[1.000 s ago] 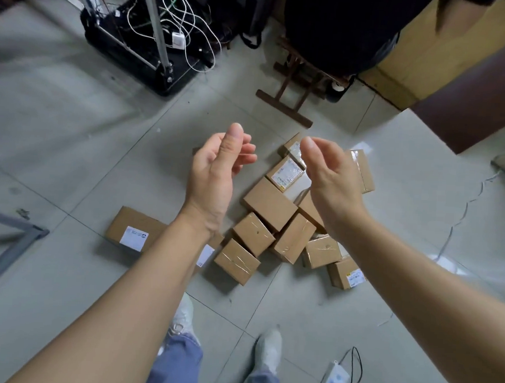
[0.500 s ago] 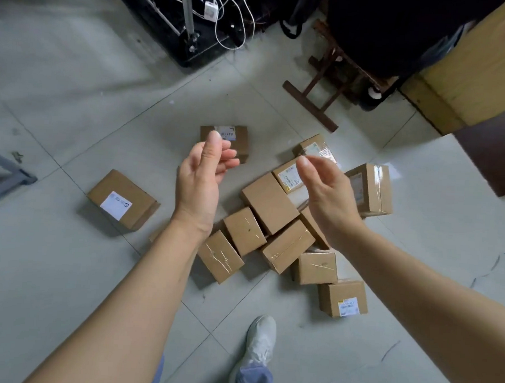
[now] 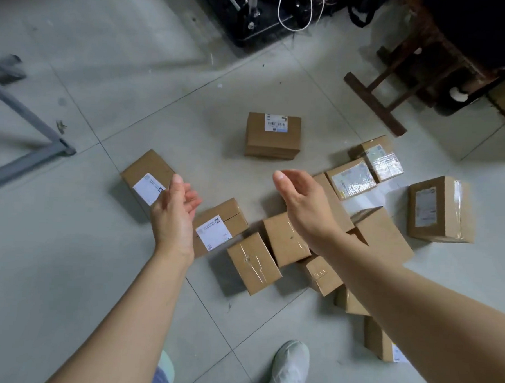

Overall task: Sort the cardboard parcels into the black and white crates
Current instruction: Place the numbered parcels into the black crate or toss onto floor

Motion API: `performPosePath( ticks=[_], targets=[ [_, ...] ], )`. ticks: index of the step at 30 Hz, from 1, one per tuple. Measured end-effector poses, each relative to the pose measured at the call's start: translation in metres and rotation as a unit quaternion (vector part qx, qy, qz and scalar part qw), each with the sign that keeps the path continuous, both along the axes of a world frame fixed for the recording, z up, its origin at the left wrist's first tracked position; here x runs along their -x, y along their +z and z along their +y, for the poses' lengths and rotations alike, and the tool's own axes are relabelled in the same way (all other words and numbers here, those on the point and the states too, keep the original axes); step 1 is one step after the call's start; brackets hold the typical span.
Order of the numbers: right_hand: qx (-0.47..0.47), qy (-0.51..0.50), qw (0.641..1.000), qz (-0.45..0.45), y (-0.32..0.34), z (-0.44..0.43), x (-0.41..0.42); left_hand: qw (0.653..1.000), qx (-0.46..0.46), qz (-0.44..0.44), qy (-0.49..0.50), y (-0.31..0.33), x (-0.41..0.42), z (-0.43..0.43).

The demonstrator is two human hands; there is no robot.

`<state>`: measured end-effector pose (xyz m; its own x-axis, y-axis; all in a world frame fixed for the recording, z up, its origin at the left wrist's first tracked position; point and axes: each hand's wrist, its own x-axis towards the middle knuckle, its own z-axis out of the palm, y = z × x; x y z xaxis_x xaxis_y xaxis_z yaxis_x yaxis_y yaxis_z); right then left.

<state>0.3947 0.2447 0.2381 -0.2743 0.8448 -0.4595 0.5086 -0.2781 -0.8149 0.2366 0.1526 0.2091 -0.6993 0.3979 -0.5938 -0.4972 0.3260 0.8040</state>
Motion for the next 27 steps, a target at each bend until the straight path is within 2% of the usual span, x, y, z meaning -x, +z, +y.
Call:
performPosePath(
  ticks=[5,12,14,17,22,27],
  targets=[
    [0.034,0.035,0.999,-0.022,-0.064,-0.005,0.037,0.996,0.075,-0.015,0.037,-0.063,0.024,-0.022],
    [0.087,0.056,0.991,-0.081,-0.165,-0.013,0.066,0.975,0.215,-0.061,-0.009,-0.155,0.04,-0.039],
    [0.127,0.055,0.985,-0.104,-0.19,-0.015,0.071,0.962,0.253,-0.104,-0.022,-0.178,0.041,-0.041],
    [0.192,0.057,0.971,-0.13,-0.219,-0.018,0.078,0.95,0.234,-0.205,-0.022,-0.202,0.044,-0.043],
    [0.206,0.037,0.965,-0.161,-0.221,-0.016,0.086,0.951,0.209,-0.226,-0.013,-0.195,0.047,-0.04],
    [0.175,0.016,0.972,-0.159,-0.155,-0.005,0.094,0.957,0.201,-0.208,0.012,-0.131,0.054,-0.036]
  ],
)
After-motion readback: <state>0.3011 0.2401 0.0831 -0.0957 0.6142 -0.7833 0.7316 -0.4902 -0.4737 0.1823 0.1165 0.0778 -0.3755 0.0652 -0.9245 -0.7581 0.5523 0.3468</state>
